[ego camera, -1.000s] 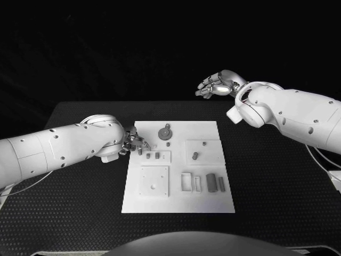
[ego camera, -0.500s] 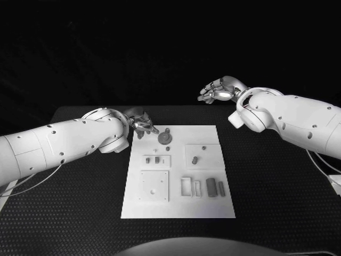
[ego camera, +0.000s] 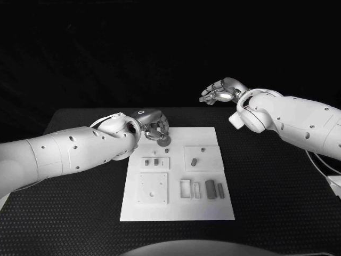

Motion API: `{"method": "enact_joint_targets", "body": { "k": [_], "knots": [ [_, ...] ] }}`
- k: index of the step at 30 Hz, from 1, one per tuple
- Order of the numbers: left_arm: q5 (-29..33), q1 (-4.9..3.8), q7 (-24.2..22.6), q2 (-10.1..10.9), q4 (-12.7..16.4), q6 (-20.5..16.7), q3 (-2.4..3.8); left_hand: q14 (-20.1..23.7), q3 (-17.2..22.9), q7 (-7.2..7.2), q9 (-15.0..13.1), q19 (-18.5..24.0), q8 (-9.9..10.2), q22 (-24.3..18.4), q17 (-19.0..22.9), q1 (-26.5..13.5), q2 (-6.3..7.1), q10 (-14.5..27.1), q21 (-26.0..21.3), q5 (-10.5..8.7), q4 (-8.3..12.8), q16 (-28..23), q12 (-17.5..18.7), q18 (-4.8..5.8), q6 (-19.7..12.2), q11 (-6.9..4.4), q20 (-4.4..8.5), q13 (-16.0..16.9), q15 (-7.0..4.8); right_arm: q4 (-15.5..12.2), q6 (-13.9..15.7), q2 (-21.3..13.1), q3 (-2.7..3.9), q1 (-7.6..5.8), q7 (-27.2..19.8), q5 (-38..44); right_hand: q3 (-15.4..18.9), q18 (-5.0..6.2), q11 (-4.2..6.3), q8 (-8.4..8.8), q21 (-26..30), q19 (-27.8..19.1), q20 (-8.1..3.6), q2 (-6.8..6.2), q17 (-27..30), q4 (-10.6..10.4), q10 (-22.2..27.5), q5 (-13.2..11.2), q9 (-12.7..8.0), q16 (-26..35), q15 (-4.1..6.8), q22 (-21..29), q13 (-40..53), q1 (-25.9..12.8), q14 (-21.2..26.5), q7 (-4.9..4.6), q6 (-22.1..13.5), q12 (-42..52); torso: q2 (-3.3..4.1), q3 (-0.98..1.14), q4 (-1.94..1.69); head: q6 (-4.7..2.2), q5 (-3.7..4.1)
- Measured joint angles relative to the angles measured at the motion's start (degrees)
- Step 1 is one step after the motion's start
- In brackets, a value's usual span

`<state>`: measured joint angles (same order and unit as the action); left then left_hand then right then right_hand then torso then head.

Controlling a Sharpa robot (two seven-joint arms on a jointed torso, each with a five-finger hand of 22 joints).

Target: Assemble the parts on the task board

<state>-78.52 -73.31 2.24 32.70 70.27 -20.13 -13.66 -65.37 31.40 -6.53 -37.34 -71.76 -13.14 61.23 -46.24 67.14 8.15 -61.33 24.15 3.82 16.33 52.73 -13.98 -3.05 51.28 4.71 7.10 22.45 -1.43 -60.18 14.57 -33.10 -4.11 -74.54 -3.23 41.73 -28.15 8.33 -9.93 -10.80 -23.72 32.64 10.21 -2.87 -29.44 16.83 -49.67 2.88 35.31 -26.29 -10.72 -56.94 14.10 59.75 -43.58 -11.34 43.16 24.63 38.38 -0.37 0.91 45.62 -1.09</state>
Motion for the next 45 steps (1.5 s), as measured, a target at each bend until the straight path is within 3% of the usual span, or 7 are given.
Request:
{"method": "enact_joint_targets", "body": {
  "k": [5, 11, 17, 29, 33, 39, 45],
  "knots": [
    [-6.15, 0.67, -0.7, -0.9, -0.98, 0.04, 0.0, -5.12, -0.47, 0.0, 0.6, -5.76, 0.0, 4.59, -3.72, 1.47, -0.16, -2.53, 5.99, 0.56, 0.04, 6.4, 0.46, 0.06, 0.0, -0.89, 1.37, -0.29, -1.22, 0.01, -0.1, 0.15, 0.01, 0.0, -0.05, 0.0, 0.0, 0.0, 0.0, 0.0, 0.0, 0.0, 0.0, 0.0, 0.0, 0.0, 0.0, 0.0, 0.0, 0.0, 0.0, 0.0, 0.0, 0.0, 0.0, 0.0, 0.0, 0.0, 0.03, -0.04, 0.12, -0.04, 0.12],
    [-10.34, 1.05, -1.6, -2.25, -2.51, 0.43, -0.01, -7.72, -0.47, -0.02, 0.91, -7.84, 0.0, 7.07, -4.81, 1.47, -0.16, -4.81, 8.68, 0.56, 0.04, 8.99, 0.85, 0.45, 0.45, -1.54, 2.24, 0.06, -1.85, -0.05, -0.13, 0.04, 0.01, 0.01, -0.09, -0.01, 0.08, 0.0, 0.0, 0.0, 0.0, 0.0, 0.0, 0.0, 0.0, -0.08, 0.0, 0.0, 0.0, 0.0, 0.0, 0.0, -0.05, 0.0, 0.0, 0.0, 0.0, 0.0, 0.07, -0.04, 0.14, -0.1, 0.18],
    [-12.69, 1.53, -1.71, -2.96, -2.61, 2.78, 0.01, -9.38, -1.25, -1.03, 0.94, -9.26, -0.35, 8.18, -4.89, 0.31, -0.52, -3.35, 10.01, 0.11, -0.74, 9.83, 3.15, 0.41, 2.05, -0.91, 1.2, -0.57, -1.03, -0.06, -0.14, 0.12, 0.01, 0.01, -0.12, -0.01, 0.16, 0.0, 0.0, 0.0, 0.0, 0.0, 0.0, 0.0, 0.0, -0.16, 0.0, 0.0, 0.01, 0.0, 0.0, -0.04, -0.05, 0.0, 0.0, 0.0, 0.0, 0.0, 0.03, -0.04, 0.07, -0.04, 0.22],
    [-15.79, 2.55, -1.48, -4.44, -5.06, 6.94, 0.0, -10.59, -1.13, -1.21, 1.78, -10.66, -0.35, 9.98, -4.46, 0.25, -0.46, -0.85, 11.33, 0.11, -0.87, 11.17, 7.37, 0.32, 2.69, 0.54, 0.58, -2.23, -0.28, -0.55, -0.15, -0.05, 0.01, 0.01, -0.16, -0.01, 0.16, 0.0, 0.0, 0.0, 0.0, 0.0, 0.0, 0.0, 0.0, -0.16, 0.0, 0.0, -0.04, 0.0, 0.0, -0.04, -0.11, 0.0, 0.0, 0.0, 0.0, 0.0, 0.05, 0.0, 0.18, 0.42, 0.32],
    [-16.33, 3.29, -1.48, -5.05, -5.88, 7.72, 0.01, -10.67, -0.98, -1.03, 1.9, -10.47, -0.35, 10.2, -4.31, 0.03, -0.68, -0.77, 11.53, 0.11, -1.02, 11.45, 8.05, -0.5, 2.87, 0.61, 0.14, -2.77, 0.1, -0.87, -0.15, -0.15, 0.01, 0.01, -0.17, -0.01, 0.16, 0.0, 0.0, 0.0, 0.0, 0.0, 0.0, 0.0, 0.0, -0.16, 0.0, 0.0, -0.04, 0.0, 0.0, -0.04, -0.16, 0.0, 0.0, 0.0, 0.0, 0.0, 0.09, 0.0, 0.18, 0.49, 0.43],
    [-16.77, 4.22, -1.62, -5.75, -7.07, 8.25, 0.01, -10.68, -0.82, -1.03, 2.02, -10.66, -0.35, 10.35, -4.19, 0.03, -0.68, -0.77, 11.56, 0.11, -0.86, 11.61, 8.27, -0.57, 2.87, 0.61, -0.05, -2.97, 0.1, -1.28, -0.15, -0.28, 0.01, 0.0, -0.17, -0.01, 0.16, 0.0, 0.0, 0.0, 0.0, 0.0, 0.0, 0.0, 0.0, -0.16, 0.0, 0.0, -0.04, 0.0, 0.0, -0.04, -0.16, 0.0, 0.0, 0.0, 0.0, 0.0, 0.09, 0.0, 0.18, 0.68, 0.55],
    [-16.93, 4.5, -1.83, -6.32, -8.46, 8.17, 0.0, -10.68, -0.82, -1.03, 2.09, -10.66, -0.35, 10.48, -4.12, 0.03, -0.68, -0.77, 11.56, 0.11, -0.86, 11.61, 8.65, -0.84, 2.87, 0.61, -0.06, -3.16, 0.1, -1.54, -0.15, -0.37, 0.01, 0.0, -0.18, -0.01, 0.16, 0.0, 0.0, 0.0, 0.0, 0.0, 0.0, 0.0, 0.0, -0.16, 0.0, 0.0, -0.04, 0.0, 0.0, -0.03, -0.16, 0.0, 0.0, 0.0, 0.0, 0.0, 0.09, -0.04, 0.18, 0.75, 0.72]
  ]
}}
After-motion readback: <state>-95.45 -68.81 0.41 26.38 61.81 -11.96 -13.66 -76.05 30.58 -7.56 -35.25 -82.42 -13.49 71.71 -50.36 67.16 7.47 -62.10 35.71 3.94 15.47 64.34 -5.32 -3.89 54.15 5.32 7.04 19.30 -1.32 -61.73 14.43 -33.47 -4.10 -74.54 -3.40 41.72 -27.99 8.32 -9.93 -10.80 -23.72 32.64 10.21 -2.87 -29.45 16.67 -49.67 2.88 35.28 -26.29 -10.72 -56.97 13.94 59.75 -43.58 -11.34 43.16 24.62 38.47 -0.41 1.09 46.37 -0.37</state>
